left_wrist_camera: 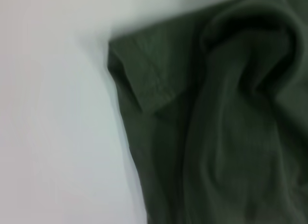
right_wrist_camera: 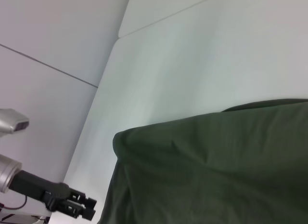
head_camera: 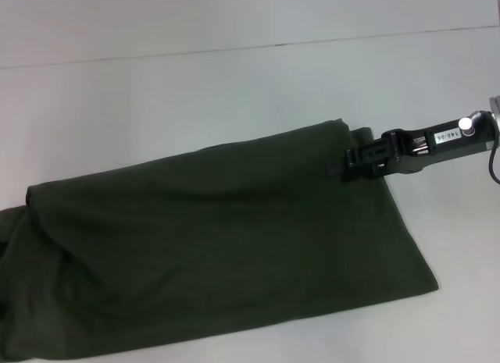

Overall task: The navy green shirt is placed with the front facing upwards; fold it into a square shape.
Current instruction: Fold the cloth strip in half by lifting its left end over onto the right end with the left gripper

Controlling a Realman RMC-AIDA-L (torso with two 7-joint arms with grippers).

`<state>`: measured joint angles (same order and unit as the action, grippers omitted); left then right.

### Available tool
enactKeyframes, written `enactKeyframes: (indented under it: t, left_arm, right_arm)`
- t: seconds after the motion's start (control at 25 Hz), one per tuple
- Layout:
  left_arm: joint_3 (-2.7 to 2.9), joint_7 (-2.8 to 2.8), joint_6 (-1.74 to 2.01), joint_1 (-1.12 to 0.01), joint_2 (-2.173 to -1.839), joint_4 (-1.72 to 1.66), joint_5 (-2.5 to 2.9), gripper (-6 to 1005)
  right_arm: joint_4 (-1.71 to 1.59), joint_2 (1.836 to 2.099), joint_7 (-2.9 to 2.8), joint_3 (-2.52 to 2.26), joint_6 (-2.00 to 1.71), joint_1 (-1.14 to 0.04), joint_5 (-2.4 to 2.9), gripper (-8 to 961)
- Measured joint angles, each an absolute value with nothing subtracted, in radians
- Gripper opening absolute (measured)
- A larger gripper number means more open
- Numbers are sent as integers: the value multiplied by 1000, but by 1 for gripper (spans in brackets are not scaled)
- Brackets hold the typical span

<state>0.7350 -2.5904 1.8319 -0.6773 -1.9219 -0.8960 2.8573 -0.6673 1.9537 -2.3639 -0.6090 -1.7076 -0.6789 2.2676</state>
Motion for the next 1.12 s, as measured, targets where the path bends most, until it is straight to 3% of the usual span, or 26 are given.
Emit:
enactKeyframes:
  t: [0.08, 0.2, 1.12]
  left_arm:
    - [707, -2591, 1810, -678, -1920, -899, 2856, 486]
    - [654, -2589, 1766, -680, -1918, -885, 2850, 721]
    - [633, -2615, 1630, -682, -1904, -777, 2858, 732]
  right_arm:
    - [-668, 1954, -2364, -609, -1704, -676, 2267, 577]
    - [-670, 1954, -2364, -609, -1698, -673, 2268, 577]
    - [-664, 1942, -2372, -620, -1684, -666, 2272, 576]
